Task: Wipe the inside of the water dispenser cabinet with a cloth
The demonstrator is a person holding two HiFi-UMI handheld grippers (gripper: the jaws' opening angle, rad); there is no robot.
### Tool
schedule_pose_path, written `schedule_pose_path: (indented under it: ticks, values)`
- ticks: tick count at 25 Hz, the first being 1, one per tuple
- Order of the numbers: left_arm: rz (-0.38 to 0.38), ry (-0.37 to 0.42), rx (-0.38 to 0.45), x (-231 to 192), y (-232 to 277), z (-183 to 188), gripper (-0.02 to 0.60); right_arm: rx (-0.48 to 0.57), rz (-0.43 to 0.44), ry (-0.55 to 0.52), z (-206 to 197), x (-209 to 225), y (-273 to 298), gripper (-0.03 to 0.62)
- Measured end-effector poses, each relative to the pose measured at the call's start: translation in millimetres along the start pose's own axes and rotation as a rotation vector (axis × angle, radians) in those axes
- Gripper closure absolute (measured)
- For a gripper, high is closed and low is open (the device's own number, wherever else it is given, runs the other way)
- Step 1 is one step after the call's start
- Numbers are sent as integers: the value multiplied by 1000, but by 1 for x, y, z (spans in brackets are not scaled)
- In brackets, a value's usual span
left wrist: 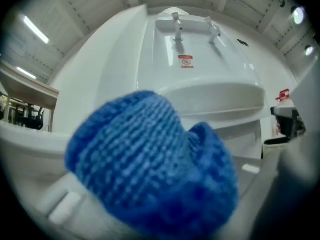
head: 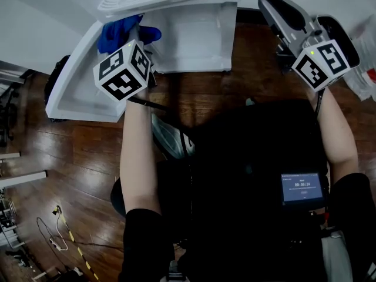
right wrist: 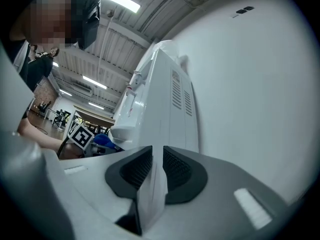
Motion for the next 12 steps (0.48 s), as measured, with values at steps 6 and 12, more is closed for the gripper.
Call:
schedule_pose_path:
  ticks: [6, 12]
  values:
    - [98, 161, 54, 0, 11, -60, 425, -15, 36, -10, -3, -6, 2, 523]
    - [110, 149, -91, -8, 16, -129, 426, -26, 57, -2, -1, -8, 3, 523]
Point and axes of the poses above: the fingertips, and each gripper's own axes: y forward along the fingers, x to its right, z out of its top, the point moved 9 cm from there along -y, backward along the fingers, and after that the axes turned 8 degrees about -y, right-handed, at the moved point
